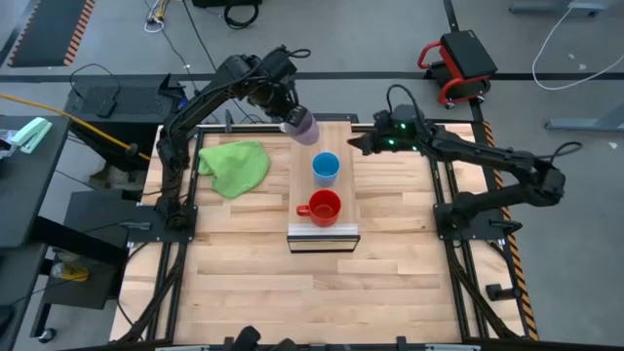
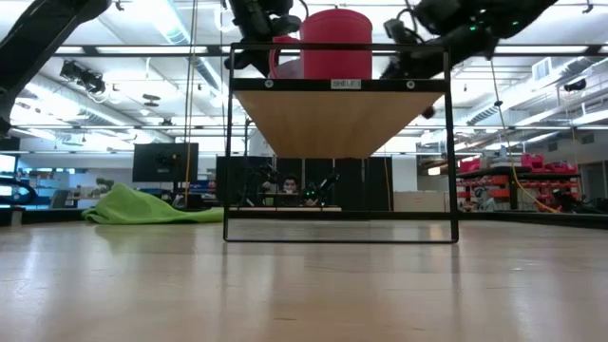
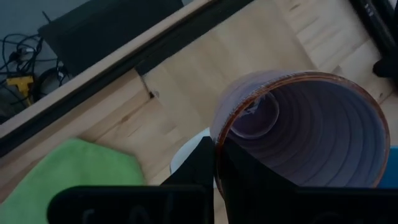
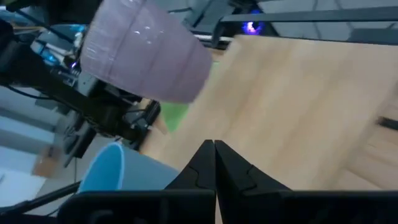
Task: Stack small to large cups/mugs on shelf
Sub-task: Put the purple mug on the shelf
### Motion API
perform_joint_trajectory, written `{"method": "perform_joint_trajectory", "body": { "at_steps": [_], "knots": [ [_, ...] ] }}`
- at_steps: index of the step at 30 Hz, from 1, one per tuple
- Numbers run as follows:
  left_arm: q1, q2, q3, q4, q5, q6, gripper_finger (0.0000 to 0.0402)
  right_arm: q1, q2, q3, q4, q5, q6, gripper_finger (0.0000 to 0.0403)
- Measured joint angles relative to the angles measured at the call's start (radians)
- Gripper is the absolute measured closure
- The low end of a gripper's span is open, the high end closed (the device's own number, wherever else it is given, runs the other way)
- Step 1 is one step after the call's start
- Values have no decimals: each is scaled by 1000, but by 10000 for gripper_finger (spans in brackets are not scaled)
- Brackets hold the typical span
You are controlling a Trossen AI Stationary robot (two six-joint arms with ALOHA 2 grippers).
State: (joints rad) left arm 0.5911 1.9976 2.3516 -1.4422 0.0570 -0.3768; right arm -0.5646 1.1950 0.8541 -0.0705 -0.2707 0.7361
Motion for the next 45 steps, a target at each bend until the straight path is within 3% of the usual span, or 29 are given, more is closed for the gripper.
{"method": "perform_joint_trajectory", "body": {
  "at_steps": [8,14,45],
  "knots": [
    [-6,25,-3,-7,0,-5,386,-4,202,220,-7,-70,-45,402],
    [-13,49,-3,-16,-1,1,386,-13,280,342,-185,-44,-115,402],
    [-24,78,-3,29,-16,44,382,12,345,345,-181,-41,-128,402]
  ]
}}
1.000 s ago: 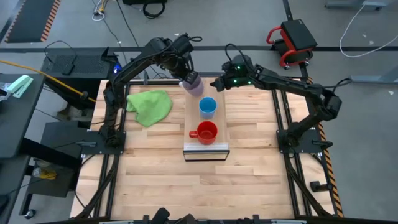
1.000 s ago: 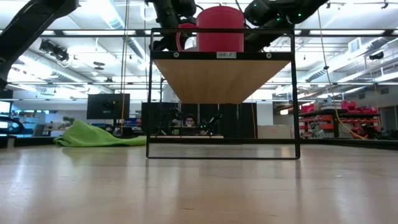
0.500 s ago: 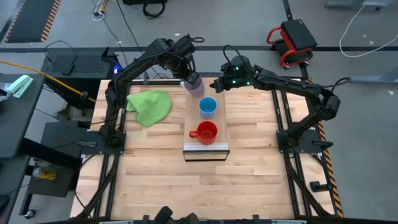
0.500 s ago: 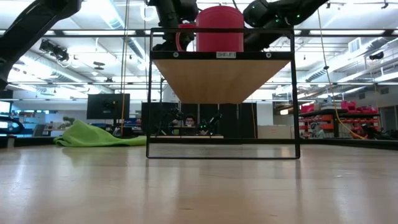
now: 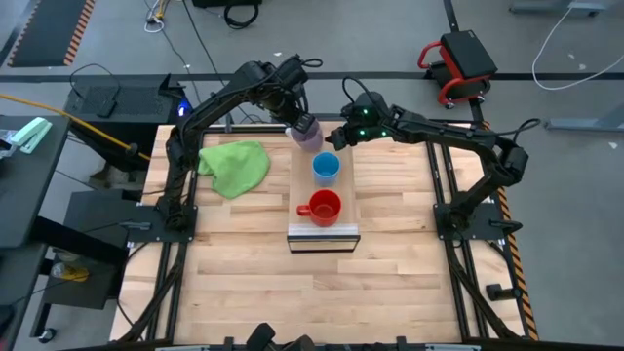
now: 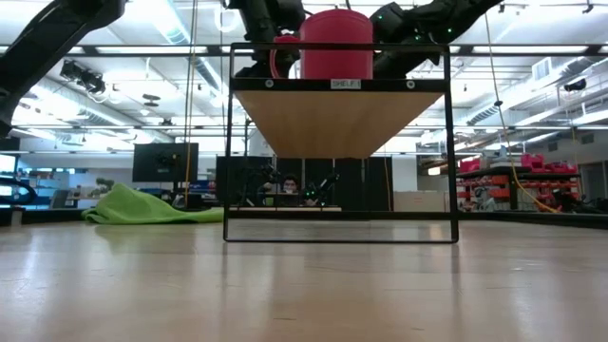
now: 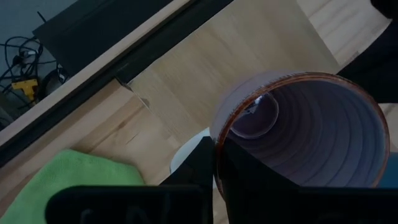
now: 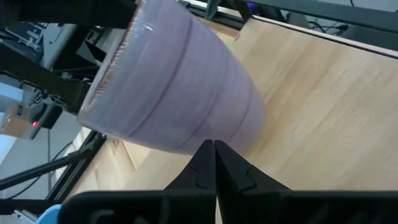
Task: Stack small to large cups/mugs on shelf
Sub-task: Put the purple mug on the shelf
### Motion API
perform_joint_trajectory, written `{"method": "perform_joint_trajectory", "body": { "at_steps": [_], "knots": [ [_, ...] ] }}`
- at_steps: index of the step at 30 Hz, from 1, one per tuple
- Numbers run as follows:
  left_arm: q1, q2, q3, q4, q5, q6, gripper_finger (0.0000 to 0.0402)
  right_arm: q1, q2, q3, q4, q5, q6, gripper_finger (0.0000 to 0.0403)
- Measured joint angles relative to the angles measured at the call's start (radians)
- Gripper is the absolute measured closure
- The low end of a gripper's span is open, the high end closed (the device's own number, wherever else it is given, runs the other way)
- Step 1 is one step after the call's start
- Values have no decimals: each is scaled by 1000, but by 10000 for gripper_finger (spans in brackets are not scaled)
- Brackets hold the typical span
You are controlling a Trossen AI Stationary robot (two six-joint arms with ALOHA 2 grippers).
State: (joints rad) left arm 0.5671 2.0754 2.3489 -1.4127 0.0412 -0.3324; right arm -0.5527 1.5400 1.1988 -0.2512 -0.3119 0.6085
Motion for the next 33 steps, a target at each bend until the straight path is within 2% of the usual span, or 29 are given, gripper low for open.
{"method": "perform_joint_trajectory", "body": {
  "at_steps": [8,19,33],
  "knots": [
    [0,0,0,20,14,3,361,-1,0,0,5,3,1,402],
    [0,31,2,59,59,1,359,-1,-1,0,-1,4,14,401],
    [0,32,2,80,68,5,355,-1,-4,0,-20,44,25,401]
  ]
}}
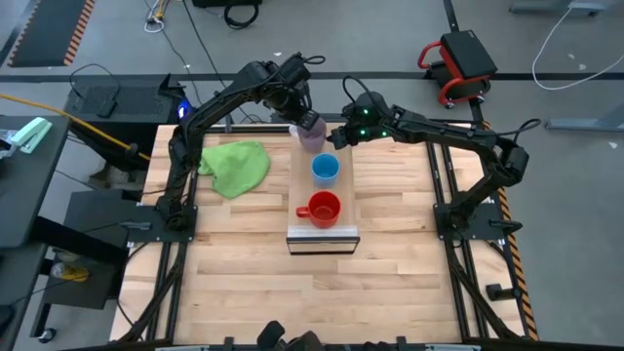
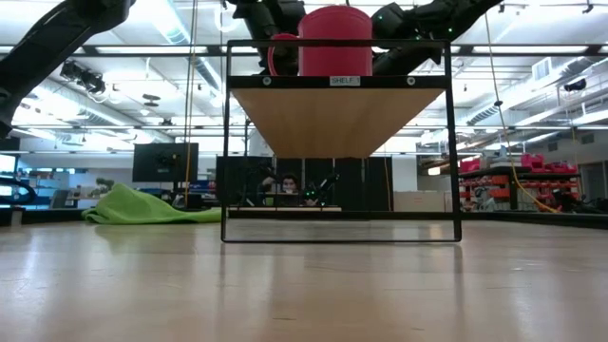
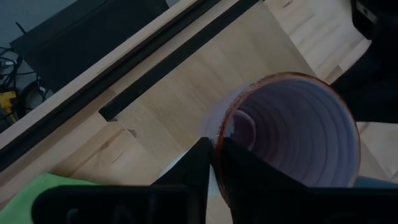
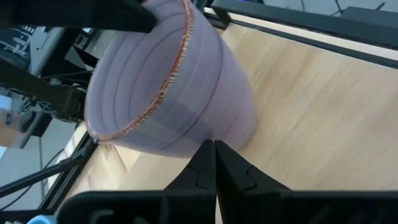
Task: Stack small to large cups/mugs on shelf
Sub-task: Put the purple mug on the shelf
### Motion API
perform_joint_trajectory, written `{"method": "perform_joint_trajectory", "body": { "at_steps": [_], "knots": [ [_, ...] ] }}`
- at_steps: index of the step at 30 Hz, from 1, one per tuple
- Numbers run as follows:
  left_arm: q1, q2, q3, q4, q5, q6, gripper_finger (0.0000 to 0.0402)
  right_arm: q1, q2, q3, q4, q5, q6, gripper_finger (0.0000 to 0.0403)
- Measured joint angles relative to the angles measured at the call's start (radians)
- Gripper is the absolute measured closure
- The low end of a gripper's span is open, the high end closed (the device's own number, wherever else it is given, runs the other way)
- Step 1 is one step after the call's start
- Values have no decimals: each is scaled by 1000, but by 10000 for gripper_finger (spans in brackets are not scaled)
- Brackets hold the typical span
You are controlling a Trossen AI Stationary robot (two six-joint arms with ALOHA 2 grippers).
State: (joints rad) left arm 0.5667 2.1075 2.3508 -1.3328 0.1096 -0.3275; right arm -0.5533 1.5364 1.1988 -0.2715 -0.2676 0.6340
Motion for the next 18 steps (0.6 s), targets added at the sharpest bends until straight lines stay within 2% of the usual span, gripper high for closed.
{"method": "perform_joint_trajectory", "body": {
  "at_steps": [18],
  "knots": [
    [18,-4,3,18,30,18,282,0,0,0,-21,15,2,396]
  ]
}}
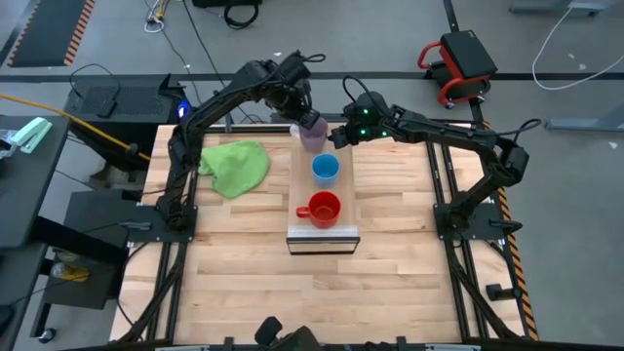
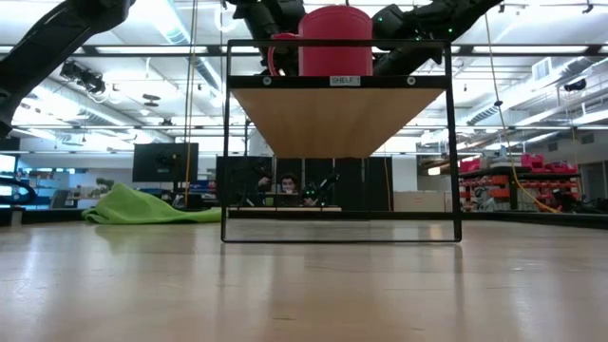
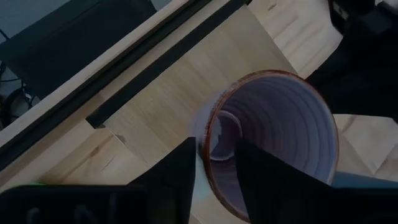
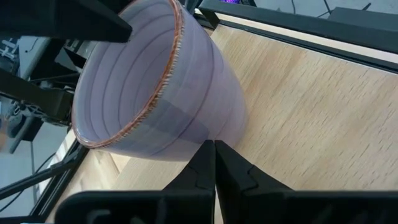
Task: Stack small to large cups/mugs on shelf
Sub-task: Put the purple mug on the shelf
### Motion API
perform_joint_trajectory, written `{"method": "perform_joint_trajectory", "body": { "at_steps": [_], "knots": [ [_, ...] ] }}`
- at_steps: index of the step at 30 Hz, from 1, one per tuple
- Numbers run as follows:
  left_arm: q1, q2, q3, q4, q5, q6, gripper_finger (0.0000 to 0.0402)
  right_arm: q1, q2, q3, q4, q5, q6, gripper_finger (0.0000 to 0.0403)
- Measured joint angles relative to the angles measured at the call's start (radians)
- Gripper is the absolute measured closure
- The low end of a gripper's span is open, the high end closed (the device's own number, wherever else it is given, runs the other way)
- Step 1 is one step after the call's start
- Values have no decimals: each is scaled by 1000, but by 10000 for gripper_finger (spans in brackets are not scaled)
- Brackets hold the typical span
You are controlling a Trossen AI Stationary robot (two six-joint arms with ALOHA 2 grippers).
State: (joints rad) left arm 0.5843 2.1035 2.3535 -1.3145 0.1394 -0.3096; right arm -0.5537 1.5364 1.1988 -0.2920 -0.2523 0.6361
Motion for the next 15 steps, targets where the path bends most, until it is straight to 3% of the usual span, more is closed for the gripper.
{"method": "perform_joint_trajectory", "body": {
  "at_steps": [15],
  "knots": [
    [41,-40,2,-27,-1,-11,246,0,0,0,-1,-2,0,379]
  ]
}}
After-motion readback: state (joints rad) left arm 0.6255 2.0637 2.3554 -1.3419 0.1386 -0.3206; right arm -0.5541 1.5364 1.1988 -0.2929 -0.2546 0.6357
